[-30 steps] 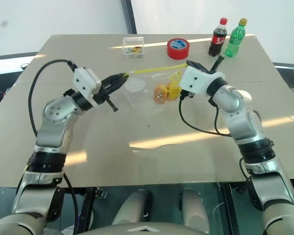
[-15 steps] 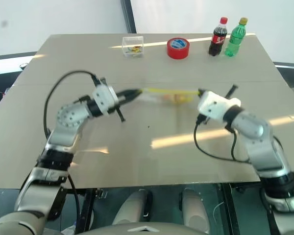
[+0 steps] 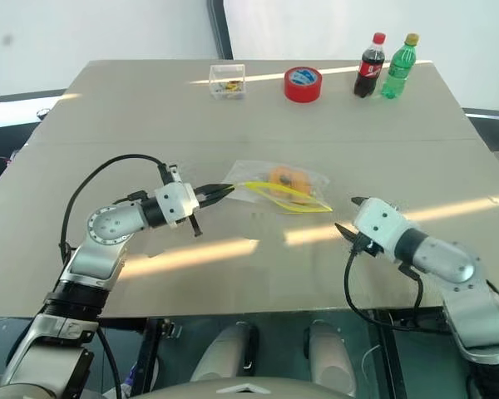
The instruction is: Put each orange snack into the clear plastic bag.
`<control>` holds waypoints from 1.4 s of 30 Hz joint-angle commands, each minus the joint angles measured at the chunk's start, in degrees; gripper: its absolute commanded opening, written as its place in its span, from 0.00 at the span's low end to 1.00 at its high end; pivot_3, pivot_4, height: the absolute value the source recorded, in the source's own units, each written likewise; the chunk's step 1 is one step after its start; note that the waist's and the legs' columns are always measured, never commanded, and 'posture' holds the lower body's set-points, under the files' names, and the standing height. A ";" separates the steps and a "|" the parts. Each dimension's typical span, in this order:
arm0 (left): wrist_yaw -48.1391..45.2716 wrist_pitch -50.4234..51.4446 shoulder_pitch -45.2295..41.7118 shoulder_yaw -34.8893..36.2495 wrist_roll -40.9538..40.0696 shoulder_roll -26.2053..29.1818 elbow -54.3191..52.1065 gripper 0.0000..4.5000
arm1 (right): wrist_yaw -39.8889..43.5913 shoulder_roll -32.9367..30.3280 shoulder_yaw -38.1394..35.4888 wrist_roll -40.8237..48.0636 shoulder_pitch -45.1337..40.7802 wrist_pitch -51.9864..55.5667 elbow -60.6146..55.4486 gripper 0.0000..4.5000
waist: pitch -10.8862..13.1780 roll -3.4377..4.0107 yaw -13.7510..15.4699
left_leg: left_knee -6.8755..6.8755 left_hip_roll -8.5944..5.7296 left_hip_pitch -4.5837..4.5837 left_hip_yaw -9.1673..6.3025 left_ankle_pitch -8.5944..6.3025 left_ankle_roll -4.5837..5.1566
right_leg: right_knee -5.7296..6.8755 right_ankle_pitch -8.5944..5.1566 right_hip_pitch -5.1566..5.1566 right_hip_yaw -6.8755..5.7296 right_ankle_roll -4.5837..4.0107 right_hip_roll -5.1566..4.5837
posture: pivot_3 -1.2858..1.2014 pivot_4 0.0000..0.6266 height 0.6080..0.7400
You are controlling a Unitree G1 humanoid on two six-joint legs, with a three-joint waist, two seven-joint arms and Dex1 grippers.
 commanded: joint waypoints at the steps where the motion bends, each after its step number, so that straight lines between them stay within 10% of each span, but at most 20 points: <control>1: 2.31 -5.55 -1.04 0.94 2.41 0.61 -0.39 0.00 | -1.44 2.30 6.73 -1.23 -10.13 2.72 -1.26 0.68 | 0.00 0.00 0.19 | -0.02 0.00 0.14 -0.02 0.00 0.00 | 0.01 0.00 0.12 -0.01 0.00 0.01 | 0.52 0.24 1.00; 22: 6.29 -10.37 -2.18 -0.04 6.44 0.39 -1.18 0.00 | -0.66 14.81 26.48 -15.09 -32.03 -13.44 21.35 0.68 | 0.02 0.00 0.50 | -0.33 -0.12 0.31 -0.18 -0.03 0.03 | -0.58 0.00 0.48 -0.19 0.00 -0.09 | 0.52 0.24 1.00; 27: 6.46 -9.82 -1.56 0.12 6.20 0.27 -2.00 0.00 | -0.34 16.18 27.00 -16.67 -32.94 -15.19 23.27 0.31 | 0.02 0.01 0.42 | -0.36 -0.12 0.32 -0.16 -0.03 0.03 | -0.58 0.00 0.47 -0.18 0.00 -0.09 | 0.52 0.24 1.00; 37: 6.74 -8.92 -0.67 0.67 5.58 0.39 -3.20 0.00 | 0.12 17.91 26.50 -18.07 -33.55 -17.07 25.68 0.31 | 0.02 0.01 0.40 | -0.42 -0.13 0.35 -0.16 -0.03 0.03 | -0.58 0.00 0.47 -0.17 0.00 -0.09 | 0.52 0.24 1.00; 42: 7.00 -8.27 -0.55 0.81 5.34 0.31 -3.42 0.00 | 0.70 17.97 26.32 -18.32 -33.03 -17.32 26.04 0.02 | 0.02 0.01 0.39 | -0.44 -0.12 0.37 -0.16 -0.03 0.03 | -0.58 0.00 0.47 -0.17 0.00 -0.09 | 0.52 0.24 1.00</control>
